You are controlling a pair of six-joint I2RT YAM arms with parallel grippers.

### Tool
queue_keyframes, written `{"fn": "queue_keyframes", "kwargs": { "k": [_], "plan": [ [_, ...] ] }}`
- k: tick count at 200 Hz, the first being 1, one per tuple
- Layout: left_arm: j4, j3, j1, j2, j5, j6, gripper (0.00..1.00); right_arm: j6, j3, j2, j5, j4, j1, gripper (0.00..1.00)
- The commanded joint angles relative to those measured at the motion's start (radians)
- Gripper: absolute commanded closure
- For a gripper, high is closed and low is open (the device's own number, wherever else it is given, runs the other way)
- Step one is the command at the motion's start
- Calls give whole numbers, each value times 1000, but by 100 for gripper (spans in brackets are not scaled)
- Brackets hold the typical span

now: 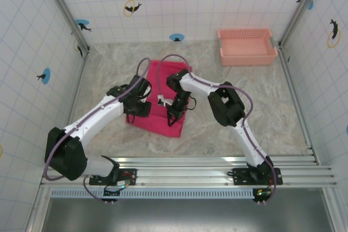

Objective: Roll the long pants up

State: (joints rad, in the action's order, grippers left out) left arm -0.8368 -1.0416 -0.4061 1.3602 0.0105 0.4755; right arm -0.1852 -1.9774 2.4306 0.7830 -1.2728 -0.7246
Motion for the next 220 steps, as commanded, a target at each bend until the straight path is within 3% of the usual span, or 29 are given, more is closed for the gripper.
{"fn": "queue_keyframes", "kwargs": {
  "k": [1, 34, 50, 104, 124, 134, 151, 188, 220],
  "plan": [
    [-57, -44, -8, -52, 39, -8, 79, 24, -60, 40, 25, 18, 8, 90],
    [-74, 15, -8, 1, 53, -13, 80, 29, -80, 47, 31, 9, 6, 90],
    [-67, 21, -8, 67, 89, -13, 86, 27, -79, 45, 27, 5, 4, 90],
    [-75, -118, 4, 381, 123, -21, 87, 16, -62, 27, 42, -12, -2, 90],
    [-53, -147, 40, 447, 81, 2, 87, 5, -41, -5, 44, -12, 1, 89],
    [-42, -152, 53, 469, 67, 5, 87, 17, -19, -42, -3, 13, 5, 87],
    [-41, -168, 68, 505, 54, -7, 87, 48, 28, -125, -121, 75, 18, 68],
    [-53, -204, 82, 550, 30, -27, 86, 5, 117, -304, -377, 143, 30, 58],
    [-64, -246, 84, 584, -4, -32, 86, -63, 359, -505, -525, 332, -82, 51]
  ]
}}
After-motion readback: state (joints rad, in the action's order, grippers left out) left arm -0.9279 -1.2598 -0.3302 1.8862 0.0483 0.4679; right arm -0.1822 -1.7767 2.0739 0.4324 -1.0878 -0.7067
